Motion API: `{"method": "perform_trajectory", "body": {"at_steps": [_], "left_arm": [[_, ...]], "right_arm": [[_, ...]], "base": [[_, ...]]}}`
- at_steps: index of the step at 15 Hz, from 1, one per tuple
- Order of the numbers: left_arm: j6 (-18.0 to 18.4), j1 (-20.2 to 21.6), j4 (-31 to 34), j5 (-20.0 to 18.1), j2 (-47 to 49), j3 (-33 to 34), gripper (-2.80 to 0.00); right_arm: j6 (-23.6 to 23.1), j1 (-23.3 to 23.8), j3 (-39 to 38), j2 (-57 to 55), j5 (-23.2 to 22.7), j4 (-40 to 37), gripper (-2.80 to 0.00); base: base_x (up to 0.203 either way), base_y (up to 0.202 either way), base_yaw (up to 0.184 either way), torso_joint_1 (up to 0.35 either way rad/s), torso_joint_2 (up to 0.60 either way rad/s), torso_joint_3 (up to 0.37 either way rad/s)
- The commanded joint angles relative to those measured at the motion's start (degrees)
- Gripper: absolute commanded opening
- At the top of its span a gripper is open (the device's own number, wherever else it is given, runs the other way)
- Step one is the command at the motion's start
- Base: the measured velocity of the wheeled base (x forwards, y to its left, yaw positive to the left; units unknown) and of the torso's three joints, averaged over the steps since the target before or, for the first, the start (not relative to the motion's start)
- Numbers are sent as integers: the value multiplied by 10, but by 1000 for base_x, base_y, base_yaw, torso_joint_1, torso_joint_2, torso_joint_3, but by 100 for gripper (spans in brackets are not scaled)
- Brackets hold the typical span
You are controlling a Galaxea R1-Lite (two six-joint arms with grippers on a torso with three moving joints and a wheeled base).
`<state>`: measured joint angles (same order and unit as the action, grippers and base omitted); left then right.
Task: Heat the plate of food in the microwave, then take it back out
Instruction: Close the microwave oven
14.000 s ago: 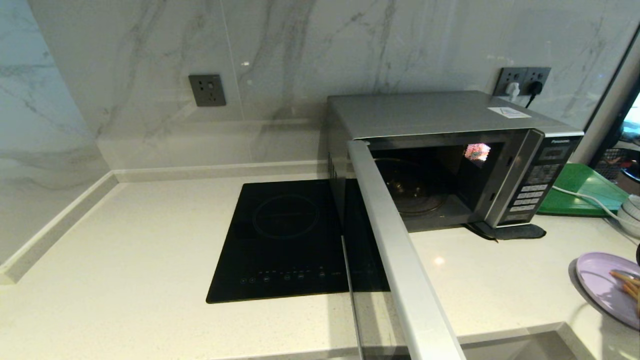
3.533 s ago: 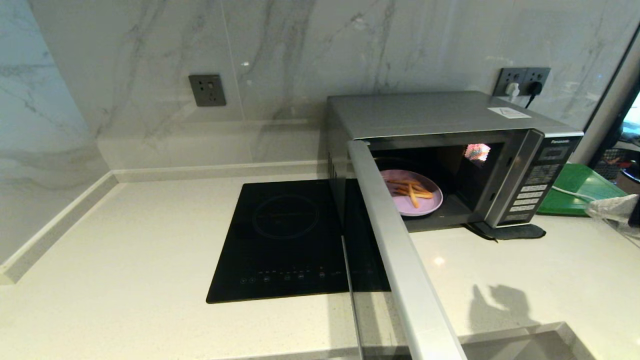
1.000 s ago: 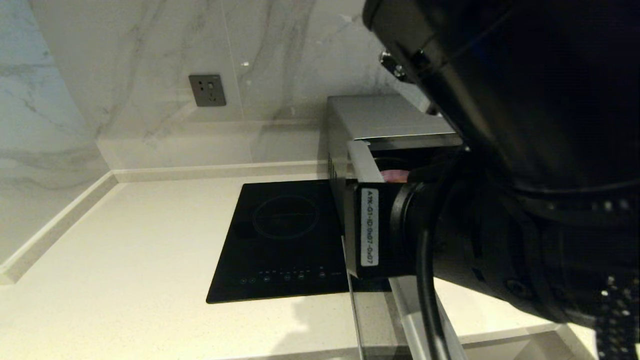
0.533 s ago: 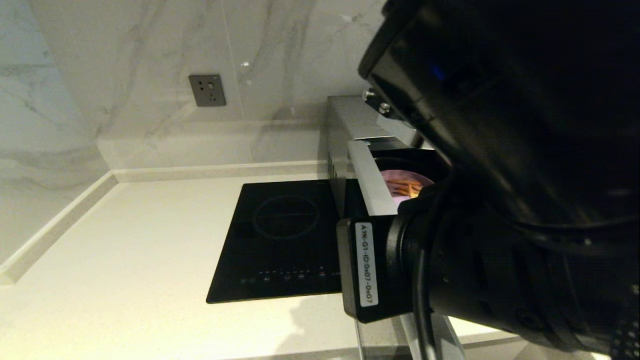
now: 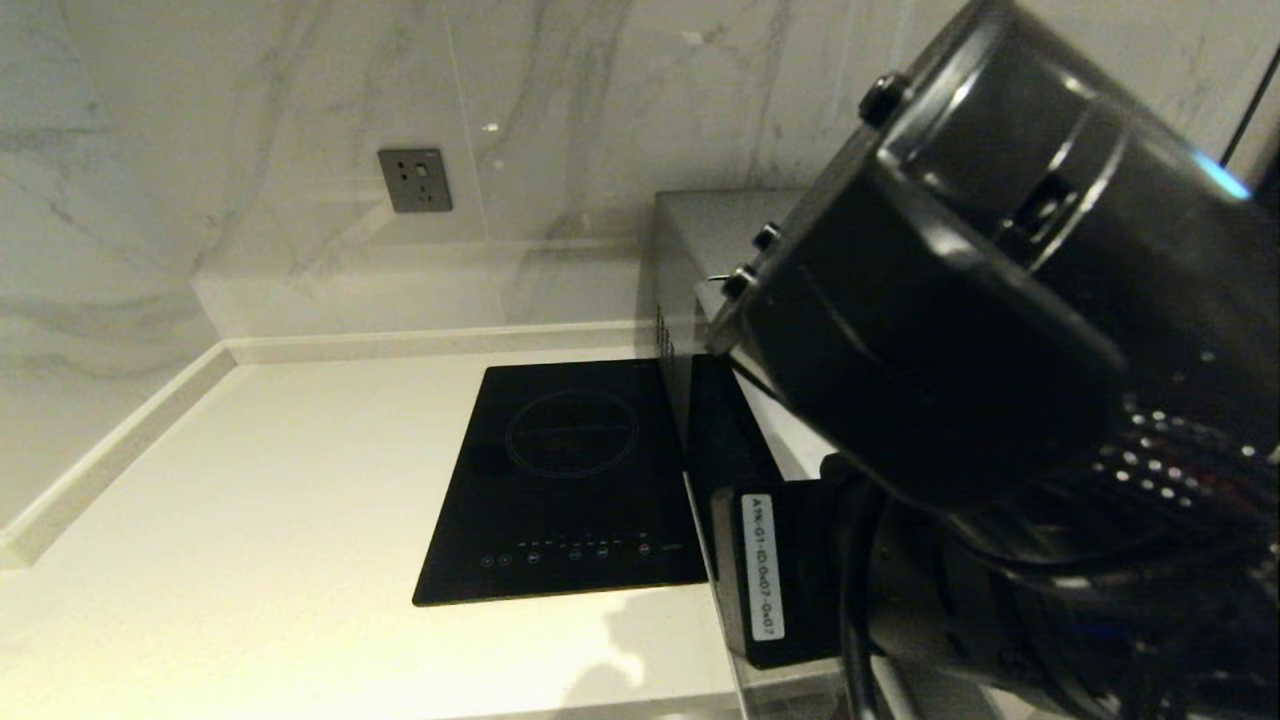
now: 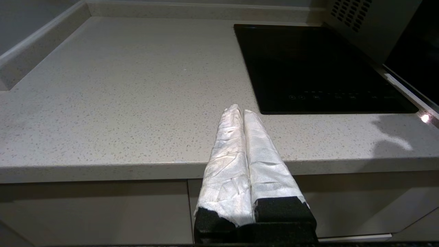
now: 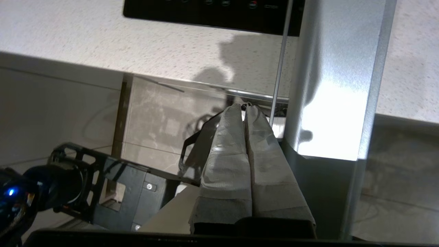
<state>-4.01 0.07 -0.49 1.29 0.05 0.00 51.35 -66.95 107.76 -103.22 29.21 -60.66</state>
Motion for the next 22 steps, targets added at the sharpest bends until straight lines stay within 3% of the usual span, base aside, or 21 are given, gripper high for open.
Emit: {"method": "perform_trajectory", "body": {"at_steps": [1,9,14,22], "left_arm": [[0,0,0,0,0,0,-280],[0,0,0,0,0,0,-280],[0,0,0,0,0,0,-280],[0,0,0,0,0,0,-280]], "right_arm": [[12,17,-1,12,3,-22,-280],[34,121,-80,80,23,-42,-280],[24,206,-135,121,22,-39,-280],[-5,324,-152,121,17,1,-280]], "base": [[0,0,0,0,0,0],[0,0,0,0,0,0],[0,0,0,0,0,0],[0,0,0,0,0,0]]}}
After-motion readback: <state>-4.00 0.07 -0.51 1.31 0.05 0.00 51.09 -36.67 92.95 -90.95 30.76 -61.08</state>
